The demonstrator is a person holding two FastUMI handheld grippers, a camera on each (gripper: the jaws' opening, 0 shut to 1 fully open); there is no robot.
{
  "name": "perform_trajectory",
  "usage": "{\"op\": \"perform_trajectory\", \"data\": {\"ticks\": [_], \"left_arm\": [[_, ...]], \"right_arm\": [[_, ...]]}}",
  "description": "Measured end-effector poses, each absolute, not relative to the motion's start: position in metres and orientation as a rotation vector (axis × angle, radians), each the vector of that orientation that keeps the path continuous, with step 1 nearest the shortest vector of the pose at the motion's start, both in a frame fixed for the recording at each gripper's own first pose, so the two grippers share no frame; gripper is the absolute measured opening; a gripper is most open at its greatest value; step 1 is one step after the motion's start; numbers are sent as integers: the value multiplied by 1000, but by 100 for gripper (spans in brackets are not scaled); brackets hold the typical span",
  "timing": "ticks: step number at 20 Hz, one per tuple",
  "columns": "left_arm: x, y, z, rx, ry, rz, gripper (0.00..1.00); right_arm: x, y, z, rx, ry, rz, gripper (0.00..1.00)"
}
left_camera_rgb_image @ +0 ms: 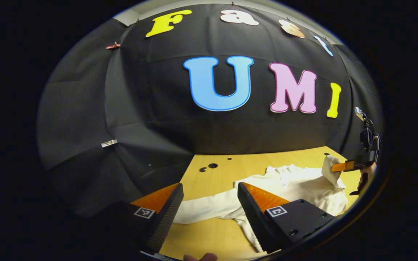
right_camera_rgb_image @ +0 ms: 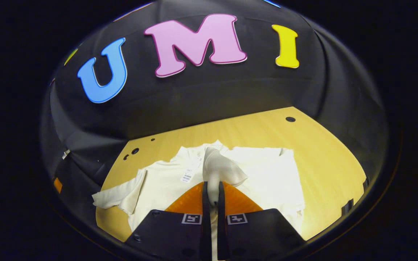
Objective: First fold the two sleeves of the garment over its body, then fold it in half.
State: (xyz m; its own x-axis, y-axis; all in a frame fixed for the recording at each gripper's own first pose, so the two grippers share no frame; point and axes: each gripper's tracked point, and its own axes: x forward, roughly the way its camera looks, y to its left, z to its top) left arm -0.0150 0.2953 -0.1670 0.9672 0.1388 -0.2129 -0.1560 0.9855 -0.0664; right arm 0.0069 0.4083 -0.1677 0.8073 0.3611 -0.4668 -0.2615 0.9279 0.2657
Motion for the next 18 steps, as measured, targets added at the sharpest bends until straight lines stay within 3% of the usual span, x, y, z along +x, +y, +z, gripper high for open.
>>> {"op": "perform_trajectory", "data": {"ticks": [12,18], "left_arm": [[20,391,-301,-185,393,260,96],[41,415,-350,-161,479,290,96]], "right_arm": [[-16,505,-261,85,767,416,15],[-28,529,-282,90,836,465,29]]}}
